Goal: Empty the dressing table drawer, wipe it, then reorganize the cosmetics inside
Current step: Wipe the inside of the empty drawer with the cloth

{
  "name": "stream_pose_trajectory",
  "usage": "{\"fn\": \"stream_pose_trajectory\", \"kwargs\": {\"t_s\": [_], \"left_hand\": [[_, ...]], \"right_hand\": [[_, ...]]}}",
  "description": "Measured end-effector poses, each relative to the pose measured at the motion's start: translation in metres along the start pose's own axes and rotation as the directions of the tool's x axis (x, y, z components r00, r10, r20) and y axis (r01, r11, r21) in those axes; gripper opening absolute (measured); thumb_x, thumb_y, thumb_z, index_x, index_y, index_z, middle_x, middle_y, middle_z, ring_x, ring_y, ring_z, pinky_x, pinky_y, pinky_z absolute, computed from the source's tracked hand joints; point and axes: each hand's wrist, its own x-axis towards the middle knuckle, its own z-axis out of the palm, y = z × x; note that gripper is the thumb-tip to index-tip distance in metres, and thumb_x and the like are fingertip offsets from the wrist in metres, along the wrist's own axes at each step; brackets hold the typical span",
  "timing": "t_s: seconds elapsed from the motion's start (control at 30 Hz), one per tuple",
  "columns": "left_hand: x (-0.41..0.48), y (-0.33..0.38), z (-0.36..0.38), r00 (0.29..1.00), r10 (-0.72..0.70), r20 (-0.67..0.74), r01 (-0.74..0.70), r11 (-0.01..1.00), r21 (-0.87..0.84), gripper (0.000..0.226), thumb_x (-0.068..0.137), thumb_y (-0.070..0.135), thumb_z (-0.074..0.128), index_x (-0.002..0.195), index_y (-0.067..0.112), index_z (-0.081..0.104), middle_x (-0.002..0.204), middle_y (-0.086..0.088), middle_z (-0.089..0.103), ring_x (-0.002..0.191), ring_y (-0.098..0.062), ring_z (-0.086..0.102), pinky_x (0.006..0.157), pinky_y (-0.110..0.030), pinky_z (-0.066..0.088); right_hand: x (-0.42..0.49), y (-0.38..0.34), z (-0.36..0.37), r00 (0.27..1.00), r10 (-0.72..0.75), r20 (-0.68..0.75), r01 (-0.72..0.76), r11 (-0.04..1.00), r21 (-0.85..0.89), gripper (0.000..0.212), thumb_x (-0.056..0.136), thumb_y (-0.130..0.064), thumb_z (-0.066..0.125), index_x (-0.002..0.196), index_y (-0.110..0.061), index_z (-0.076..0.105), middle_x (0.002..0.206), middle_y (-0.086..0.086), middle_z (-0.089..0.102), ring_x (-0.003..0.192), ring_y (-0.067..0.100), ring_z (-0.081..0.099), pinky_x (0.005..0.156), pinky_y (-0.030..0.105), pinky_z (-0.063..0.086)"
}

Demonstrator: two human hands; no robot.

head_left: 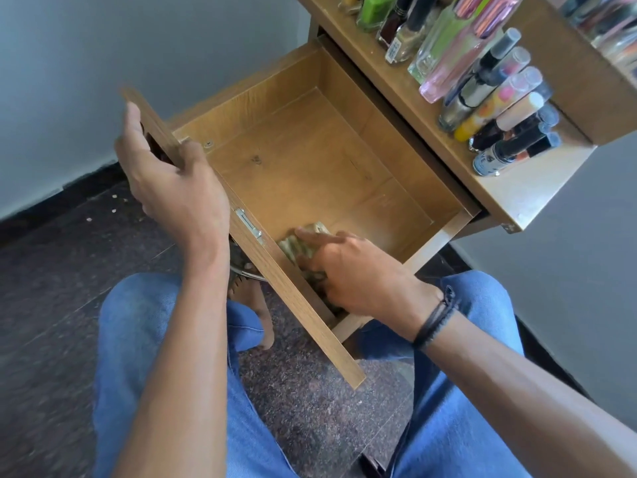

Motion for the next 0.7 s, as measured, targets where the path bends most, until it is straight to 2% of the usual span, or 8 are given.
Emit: {"fn": "stream_pose_trajectory", "kwargs": {"t_s": [0.13,0.27,0.4,0.47,0.53,0.6,0.63,0.7], "left_hand": [[-0.003,-0.002,0.001,1.000,0.000,0.008,0.000,1.000,-0.010,0.064,0.082,0.011,0.049,0.146,0.008,0.047,0.127,0.011,0.052,0.117,0.004,0.054,0.099,-0.011,0.042],[0.002,-0.009,0.001,1.000,0.009,0.021,-0.008,1.000,-0.026,0.066,0.080,0.013,0.049,0.145,0.007,0.048,0.129,0.001,0.057,0.120,-0.010,0.059,0.102,-0.022,0.047],[0.000,-0.005,0.000,1.000,0.003,0.016,-0.002,0.999,-0.044,0.064,0.081,0.008,0.048,0.145,0.005,0.048,0.130,0.001,0.056,0.121,-0.009,0.058,0.099,-0.015,0.046],[0.000,-0.005,0.000,1.000,0.004,0.012,-0.003,0.999,-0.054,0.064,0.081,0.008,0.049,0.145,0.006,0.048,0.131,0.004,0.056,0.122,-0.007,0.058,0.101,-0.018,0.046],[0.001,-0.006,0.000,1.000,-0.003,0.007,0.004,0.998,-0.057,0.064,0.081,0.008,0.050,0.145,0.007,0.048,0.131,0.005,0.055,0.123,-0.007,0.057,0.103,-0.024,0.048],[0.001,-0.006,0.000,1.000,-0.008,0.005,0.008,0.998,-0.059,0.065,0.081,0.007,0.051,0.145,0.007,0.048,0.131,0.005,0.054,0.126,-0.009,0.056,0.104,-0.026,0.048],[0.001,-0.006,0.001,1.000,-0.012,0.007,0.013,0.998,-0.063,0.065,0.081,0.007,0.051,0.145,0.007,0.048,0.132,0.004,0.054,0.127,-0.011,0.056,0.104,-0.028,0.048],[0.001,-0.006,0.000,1.000,-0.019,0.001,0.019,0.998,-0.067,0.065,0.080,0.009,0.051,0.146,0.007,0.048,0.135,0.002,0.055,0.129,-0.013,0.055,0.105,-0.031,0.048]], "right_hand": [[-0.004,-0.001,-0.003,0.999,0.049,0.020,-0.049,0.998,0.036,0.044,0.087,-0.002,0.051,0.126,-0.013,0.068,0.167,-0.004,0.027,0.127,0.024,0.057,0.103,0.033,0.051],[0.002,-0.006,0.001,0.997,0.069,-0.040,-0.065,0.994,0.088,0.041,0.086,0.000,0.054,0.120,-0.015,0.071,0.164,0.003,0.032,0.128,0.029,0.055,0.103,0.038,0.052],[-0.004,0.013,0.003,0.989,0.129,-0.067,-0.119,0.982,0.145,0.042,0.087,-0.001,0.062,0.122,-0.022,0.072,0.167,-0.003,0.025,0.142,0.025,0.046,0.112,0.039,0.046],[-0.007,0.027,-0.006,0.976,0.195,-0.099,-0.182,0.975,0.127,0.032,0.093,-0.008,0.062,0.121,-0.019,0.072,0.163,0.003,0.034,0.144,0.019,0.045,0.114,0.032,0.041],[-0.007,0.046,-0.019,0.951,0.289,-0.111,-0.271,0.951,0.151,0.030,0.099,-0.018,0.057,0.126,-0.018,0.070,0.154,0.006,0.048,0.131,0.018,0.057,0.109,0.025,0.039],[-0.002,0.066,-0.029,0.914,0.385,-0.131,-0.367,0.919,0.145,0.029,0.099,-0.017,0.059,0.126,-0.019,0.069,0.144,0.008,0.058,0.097,0.022,0.066,0.094,0.027,0.052],[0.001,0.073,-0.032,0.899,0.411,-0.152,-0.397,0.910,0.118,0.029,0.098,-0.015,0.061,0.126,-0.019,0.069,0.142,0.009,0.059,0.090,0.023,0.064,0.091,0.030,0.054],[0.007,0.082,-0.033,0.891,0.413,-0.188,-0.409,0.910,0.065,0.032,0.097,-0.014,0.063,0.128,-0.018,0.068,0.160,0.005,0.040,0.107,0.032,0.065,0.100,0.034,0.051]]}}
